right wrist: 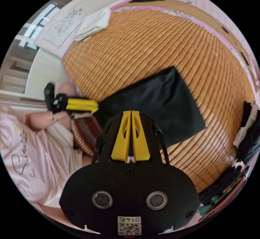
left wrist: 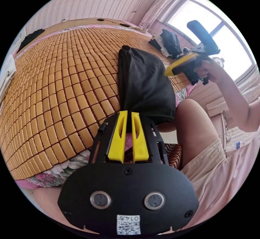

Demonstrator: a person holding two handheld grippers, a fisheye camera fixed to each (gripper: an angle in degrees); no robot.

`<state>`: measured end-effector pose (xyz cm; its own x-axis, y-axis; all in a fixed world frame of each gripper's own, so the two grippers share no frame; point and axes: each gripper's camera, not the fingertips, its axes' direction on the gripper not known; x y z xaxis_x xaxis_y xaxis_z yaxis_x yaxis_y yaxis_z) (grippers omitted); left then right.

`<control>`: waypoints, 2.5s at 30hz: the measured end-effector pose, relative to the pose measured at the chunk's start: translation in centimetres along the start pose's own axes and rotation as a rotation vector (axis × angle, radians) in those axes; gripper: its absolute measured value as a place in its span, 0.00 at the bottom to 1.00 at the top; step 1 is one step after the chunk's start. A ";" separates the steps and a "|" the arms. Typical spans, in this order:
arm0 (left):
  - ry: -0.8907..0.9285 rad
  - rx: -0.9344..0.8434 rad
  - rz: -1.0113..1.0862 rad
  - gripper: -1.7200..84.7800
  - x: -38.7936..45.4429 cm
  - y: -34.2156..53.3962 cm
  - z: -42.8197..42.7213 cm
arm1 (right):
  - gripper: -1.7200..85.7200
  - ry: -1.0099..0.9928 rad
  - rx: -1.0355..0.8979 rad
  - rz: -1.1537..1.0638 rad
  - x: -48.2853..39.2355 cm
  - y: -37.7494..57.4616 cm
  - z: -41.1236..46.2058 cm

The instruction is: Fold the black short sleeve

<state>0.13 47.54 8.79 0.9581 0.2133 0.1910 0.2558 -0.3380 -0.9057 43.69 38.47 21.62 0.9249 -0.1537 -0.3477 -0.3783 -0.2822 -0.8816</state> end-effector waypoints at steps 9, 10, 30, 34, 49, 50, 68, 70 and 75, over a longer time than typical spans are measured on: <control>0.025 -0.011 -0.007 0.01 -0.7 -0.5 -0.2 | 0.02 0.215 0.082 0.193 6.3 -10.7 3.9; 0.029 -0.013 -0.004 0.01 -0.8 -0.6 -0.2 | 0.02 0.192 0.090 0.198 6.7 -11.1 4.2; 0.077 0.120 -0.075 0.15 -1.9 -0.7 -3.1 | 0.15 0.133 0.090 -0.054 5.3 -6.2 0.5; 0.093 0.119 -0.071 0.17 -1.1 -3.2 -1.8 | 0.12 0.147 0.105 -0.070 4.1 -4.9 -0.5; 0.017 0.053 0.019 0.17 2.6 -7.0 1.9 | 0.03 0.108 0.456 -0.258 -3.1 6.5 -12.5; 0.014 0.054 0.023 0.17 2.8 -7.0 2.0 | 0.03 0.092 0.504 -0.283 -4.1 8.7 -14.3; 0.088 0.105 0.298 0.01 9.9 -8.8 -3.2 | 0.03 0.130 0.883 0.069 -6.1 29.2 -29.8; 0.079 0.141 0.397 0.01 12.6 -10.2 -6.1 | 0.03 0.140 0.946 0.114 -5.3 30.5 -31.1; 0.074 0.188 0.563 0.01 17.2 -15.1 -10.4 | 0.03 0.204 1.033 0.148 -2.2 32.1 -36.0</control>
<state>14.06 46.78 29.70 0.9478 -0.0183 -0.3184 -0.3150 -0.2110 -0.9253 28.14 -4.31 5.55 0.8123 -0.3036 -0.4981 -0.1828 0.6784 -0.7116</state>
